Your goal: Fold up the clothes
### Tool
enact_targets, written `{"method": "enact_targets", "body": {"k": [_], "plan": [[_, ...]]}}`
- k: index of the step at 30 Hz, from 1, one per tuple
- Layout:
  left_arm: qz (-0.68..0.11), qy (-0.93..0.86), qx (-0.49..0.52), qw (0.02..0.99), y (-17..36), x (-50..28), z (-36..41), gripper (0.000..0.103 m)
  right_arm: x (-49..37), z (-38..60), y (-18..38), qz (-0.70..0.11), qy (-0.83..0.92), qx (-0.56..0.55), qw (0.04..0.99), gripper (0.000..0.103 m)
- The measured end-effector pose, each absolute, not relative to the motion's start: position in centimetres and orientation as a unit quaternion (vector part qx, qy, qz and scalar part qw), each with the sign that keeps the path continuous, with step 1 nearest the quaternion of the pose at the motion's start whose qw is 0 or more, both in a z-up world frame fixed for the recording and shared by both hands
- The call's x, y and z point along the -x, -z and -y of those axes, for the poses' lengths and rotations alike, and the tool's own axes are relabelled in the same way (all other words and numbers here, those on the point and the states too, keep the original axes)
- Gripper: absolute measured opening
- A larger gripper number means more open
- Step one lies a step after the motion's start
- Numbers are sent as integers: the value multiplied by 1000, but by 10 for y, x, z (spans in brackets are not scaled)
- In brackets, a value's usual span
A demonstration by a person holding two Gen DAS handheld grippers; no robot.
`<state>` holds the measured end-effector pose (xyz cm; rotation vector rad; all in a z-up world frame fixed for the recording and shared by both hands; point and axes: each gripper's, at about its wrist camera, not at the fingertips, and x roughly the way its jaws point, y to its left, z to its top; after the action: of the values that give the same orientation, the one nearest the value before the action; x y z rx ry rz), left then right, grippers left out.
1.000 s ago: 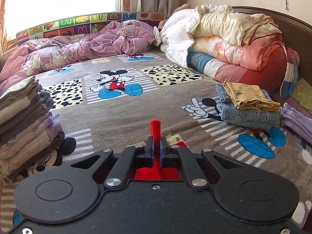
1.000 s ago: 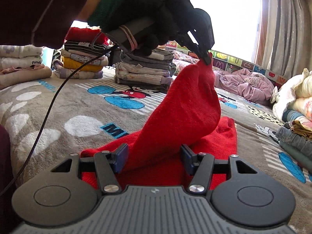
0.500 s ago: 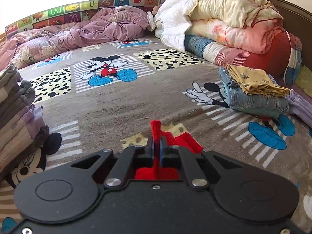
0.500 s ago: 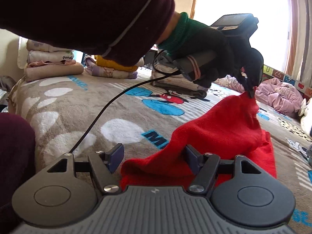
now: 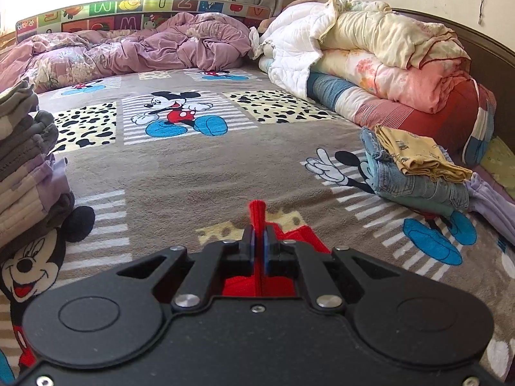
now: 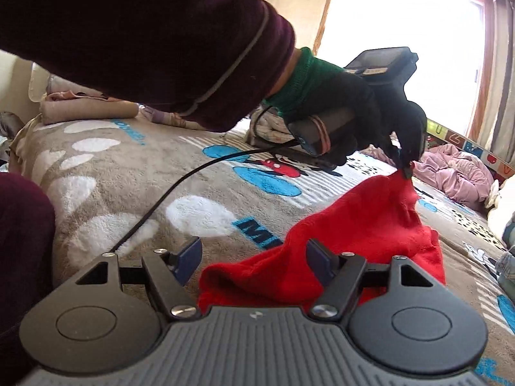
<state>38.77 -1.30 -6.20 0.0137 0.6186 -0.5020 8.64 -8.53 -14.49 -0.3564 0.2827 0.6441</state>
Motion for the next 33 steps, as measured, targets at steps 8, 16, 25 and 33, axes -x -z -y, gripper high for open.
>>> {"method": "enact_targets", "body": {"k": [8, 16, 25, 33], "plan": [[-283, 243, 9, 928, 46, -381, 7, 3, -94, 91, 144, -128, -253, 165, 945, 46], [-276, 246, 26, 929, 43, -385, 0, 3, -80, 61, 162, -141, -235, 269, 923, 37], [-300, 259, 14, 918, 62, -402, 5, 2, -77, 54, 167, -128, -253, 281, 917, 41], [-278, 298, 130, 904, 80, -410, -18, 2, -82, 58, 167, -158, -265, 253, 917, 41]]}}
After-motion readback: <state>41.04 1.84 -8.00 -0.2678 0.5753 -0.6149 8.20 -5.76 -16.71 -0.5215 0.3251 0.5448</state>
